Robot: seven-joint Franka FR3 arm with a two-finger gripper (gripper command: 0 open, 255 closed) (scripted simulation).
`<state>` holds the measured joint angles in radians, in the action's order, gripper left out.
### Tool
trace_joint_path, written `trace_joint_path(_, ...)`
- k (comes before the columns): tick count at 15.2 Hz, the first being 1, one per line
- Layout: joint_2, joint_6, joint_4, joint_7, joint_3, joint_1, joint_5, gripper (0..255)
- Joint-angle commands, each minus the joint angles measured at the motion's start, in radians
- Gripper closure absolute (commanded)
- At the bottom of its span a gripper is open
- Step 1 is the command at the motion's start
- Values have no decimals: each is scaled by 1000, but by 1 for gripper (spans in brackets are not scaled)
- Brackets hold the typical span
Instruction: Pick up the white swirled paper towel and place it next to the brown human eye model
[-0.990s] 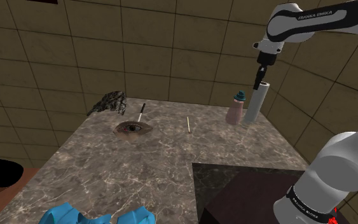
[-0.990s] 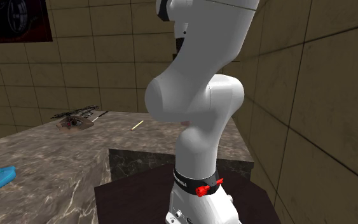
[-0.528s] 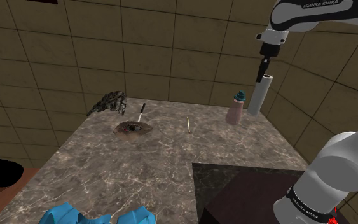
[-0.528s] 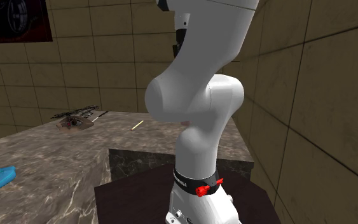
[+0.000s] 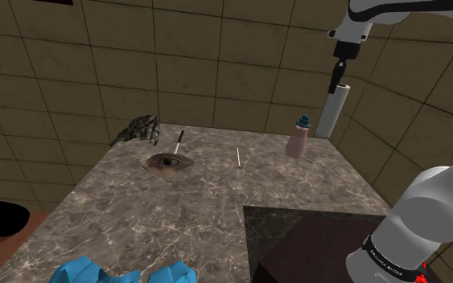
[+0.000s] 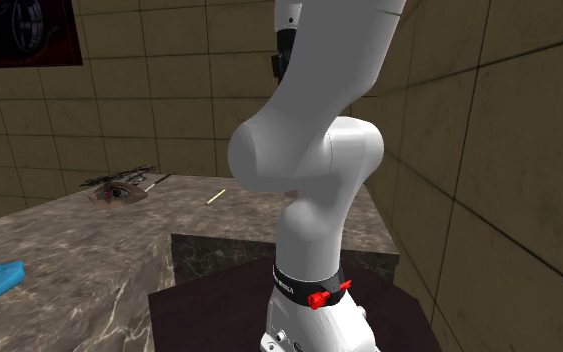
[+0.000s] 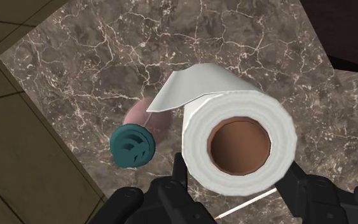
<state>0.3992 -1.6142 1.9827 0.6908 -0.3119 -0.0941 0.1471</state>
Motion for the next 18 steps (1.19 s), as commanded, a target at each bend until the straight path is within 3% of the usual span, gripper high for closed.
trace_joint_path(1,-9,30,-39,2,1,2,-3,255)
trace_joint_path(14,-73,202,-274,22,2,10,-20,255)
trace_joint_path(18,-97,164,-251,-68,58,40,-43,255)
